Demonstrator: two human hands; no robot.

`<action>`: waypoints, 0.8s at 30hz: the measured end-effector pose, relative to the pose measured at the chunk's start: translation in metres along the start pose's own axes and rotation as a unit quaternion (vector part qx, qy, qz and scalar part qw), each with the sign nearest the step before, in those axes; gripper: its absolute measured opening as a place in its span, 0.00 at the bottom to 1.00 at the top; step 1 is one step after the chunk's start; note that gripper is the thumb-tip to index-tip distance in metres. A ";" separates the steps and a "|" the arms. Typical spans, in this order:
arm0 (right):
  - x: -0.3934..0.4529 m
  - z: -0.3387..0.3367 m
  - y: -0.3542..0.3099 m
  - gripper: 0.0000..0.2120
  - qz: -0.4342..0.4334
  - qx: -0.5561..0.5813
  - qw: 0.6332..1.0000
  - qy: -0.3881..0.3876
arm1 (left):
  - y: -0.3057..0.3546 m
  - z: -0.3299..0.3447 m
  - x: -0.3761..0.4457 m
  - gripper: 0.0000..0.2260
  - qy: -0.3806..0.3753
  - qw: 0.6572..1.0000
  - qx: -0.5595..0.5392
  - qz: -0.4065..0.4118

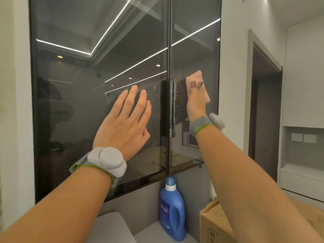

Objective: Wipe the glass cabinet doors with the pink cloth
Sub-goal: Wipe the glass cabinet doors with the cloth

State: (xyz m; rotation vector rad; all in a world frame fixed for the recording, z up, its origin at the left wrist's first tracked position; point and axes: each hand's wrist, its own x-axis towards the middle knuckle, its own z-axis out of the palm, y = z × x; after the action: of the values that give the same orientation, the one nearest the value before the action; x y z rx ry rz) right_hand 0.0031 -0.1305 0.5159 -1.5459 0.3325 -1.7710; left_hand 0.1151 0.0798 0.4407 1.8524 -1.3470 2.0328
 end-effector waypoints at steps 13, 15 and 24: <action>-0.030 -0.014 -0.003 0.24 0.080 0.008 0.995 -0.062 | -0.002 0.000 -0.001 0.29 -0.012 1.000 -0.012 0.001; -0.017 -0.008 -0.003 0.34 0.092 0.029 0.993 -0.063 | -0.003 0.000 -0.001 0.29 -0.012 1.000 -0.015 0.001; -0.028 0.002 -0.017 0.25 0.070 0.104 0.990 -0.063 | -0.002 0.002 0.000 0.29 -0.003 1.000 -0.008 0.005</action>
State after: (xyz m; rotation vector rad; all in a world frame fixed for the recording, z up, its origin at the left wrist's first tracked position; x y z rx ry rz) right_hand -0.0016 -0.0995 0.5064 -1.4412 0.1828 -1.5390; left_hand 0.1176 0.0799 0.4415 1.8495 -1.3732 2.0164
